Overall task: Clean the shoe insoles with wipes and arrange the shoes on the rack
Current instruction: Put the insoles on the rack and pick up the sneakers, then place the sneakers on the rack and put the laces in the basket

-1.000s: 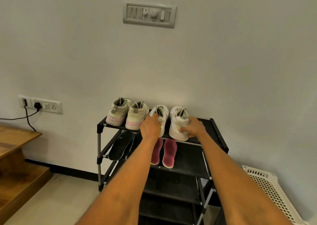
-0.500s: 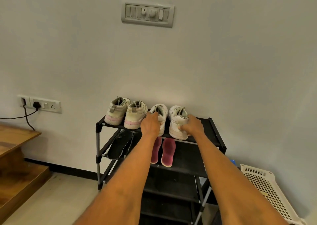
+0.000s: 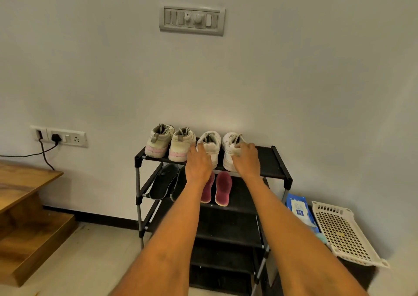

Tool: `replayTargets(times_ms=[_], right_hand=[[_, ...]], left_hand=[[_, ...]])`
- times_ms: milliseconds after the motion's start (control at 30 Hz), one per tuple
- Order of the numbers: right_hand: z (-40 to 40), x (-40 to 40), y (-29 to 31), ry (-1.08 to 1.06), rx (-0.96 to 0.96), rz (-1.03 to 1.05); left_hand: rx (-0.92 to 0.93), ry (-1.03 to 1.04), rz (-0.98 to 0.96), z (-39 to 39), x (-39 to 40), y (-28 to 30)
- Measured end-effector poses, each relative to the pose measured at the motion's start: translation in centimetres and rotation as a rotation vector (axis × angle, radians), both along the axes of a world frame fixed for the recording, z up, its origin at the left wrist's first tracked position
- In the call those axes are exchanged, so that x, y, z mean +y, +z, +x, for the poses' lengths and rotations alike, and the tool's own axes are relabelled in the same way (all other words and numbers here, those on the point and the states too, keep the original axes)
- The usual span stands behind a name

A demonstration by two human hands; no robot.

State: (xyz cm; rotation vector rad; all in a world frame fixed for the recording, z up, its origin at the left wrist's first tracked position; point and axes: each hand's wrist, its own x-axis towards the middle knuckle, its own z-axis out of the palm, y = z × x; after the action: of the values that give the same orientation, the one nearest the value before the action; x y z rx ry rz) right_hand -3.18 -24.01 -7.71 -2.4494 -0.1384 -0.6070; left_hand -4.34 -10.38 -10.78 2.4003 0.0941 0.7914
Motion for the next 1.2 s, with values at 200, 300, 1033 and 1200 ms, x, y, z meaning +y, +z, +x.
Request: replayTargets(times_ms=[200, 300, 1033, 1200], right_hand=[[-6.5, 3.4, -4.5, 0.110, 0.132, 0.076], [-9.2, 4.5, -7.1, 0.150, 0.231, 0.083], [-2.0, 12.6, -37.3, 0.209, 0.957, -0.073], [-3.5, 14.4, -47.1, 0.273, 1.088, -0.098]], left_hand=[[0.090, -0.073, 0.010, -6.8, 0.3, -3.4], [0.182, -0.083, 0.041, -9.4, 1.5, -6.0], [0.801, -0.003, -0.128, -3.6, 10.3, -35.7], [0.978, 0.071, -0.190, -6.0, 11.6, -45.8]])
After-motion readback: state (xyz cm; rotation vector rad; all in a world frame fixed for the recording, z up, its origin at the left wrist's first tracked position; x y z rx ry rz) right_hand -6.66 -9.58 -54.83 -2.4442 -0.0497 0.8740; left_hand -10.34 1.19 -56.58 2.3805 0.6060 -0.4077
